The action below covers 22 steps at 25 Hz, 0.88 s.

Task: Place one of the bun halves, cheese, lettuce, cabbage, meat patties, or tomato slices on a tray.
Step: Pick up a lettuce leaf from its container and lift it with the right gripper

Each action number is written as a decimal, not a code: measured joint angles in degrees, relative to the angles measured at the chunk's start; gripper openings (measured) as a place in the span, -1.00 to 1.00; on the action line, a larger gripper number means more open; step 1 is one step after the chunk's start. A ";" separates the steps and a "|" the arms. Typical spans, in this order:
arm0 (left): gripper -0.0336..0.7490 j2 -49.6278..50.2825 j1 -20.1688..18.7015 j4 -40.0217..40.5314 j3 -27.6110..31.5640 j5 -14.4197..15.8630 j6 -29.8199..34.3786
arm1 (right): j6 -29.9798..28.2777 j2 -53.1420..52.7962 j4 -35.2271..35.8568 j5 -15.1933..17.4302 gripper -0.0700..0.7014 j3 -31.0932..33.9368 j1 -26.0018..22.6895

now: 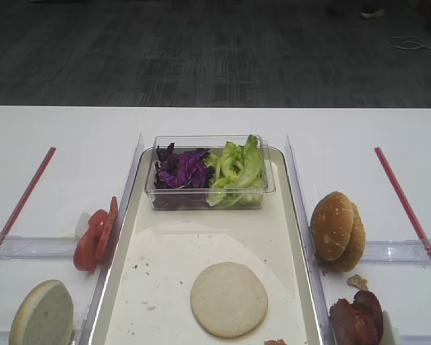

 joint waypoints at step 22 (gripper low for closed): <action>0.80 0.00 -0.25 0.00 0.00 0.00 -0.10 | 0.00 0.00 0.00 0.00 0.98 0.00 0.00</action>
